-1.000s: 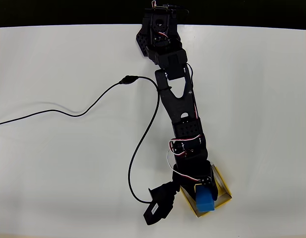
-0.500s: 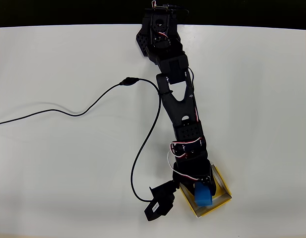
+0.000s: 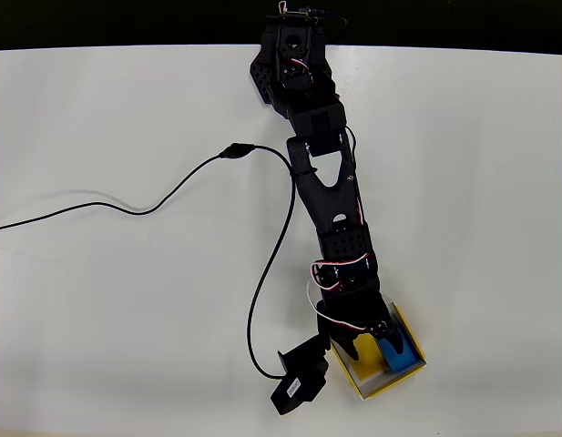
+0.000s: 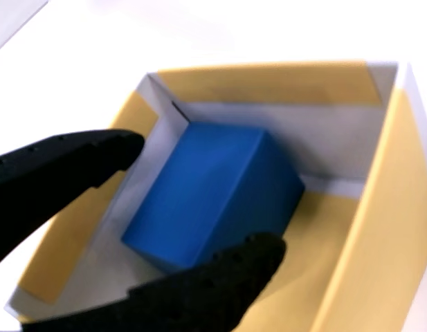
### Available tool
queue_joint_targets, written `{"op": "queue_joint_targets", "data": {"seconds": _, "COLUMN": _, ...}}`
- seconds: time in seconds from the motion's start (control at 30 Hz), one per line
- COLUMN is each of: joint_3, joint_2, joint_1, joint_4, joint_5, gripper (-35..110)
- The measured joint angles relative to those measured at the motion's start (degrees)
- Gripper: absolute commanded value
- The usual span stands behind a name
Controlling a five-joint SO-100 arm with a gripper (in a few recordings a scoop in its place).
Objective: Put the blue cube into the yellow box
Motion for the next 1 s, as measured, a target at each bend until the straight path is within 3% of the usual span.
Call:
{"op": "queue_joint_targets", "data": {"seconds": 0.43, "joint_3": 1.8, "joint_2": 17.7, "joint_1": 3.1, "joint_4": 4.4, "joint_5": -10.5, "gripper": 14}}
{"op": "queue_joint_targets", "data": {"seconds": 1.0, "joint_3": 43.5, "joint_2": 52.7, "joint_1": 14.4, "joint_4": 0.1, "joint_5": -11.4, "gripper": 0}}
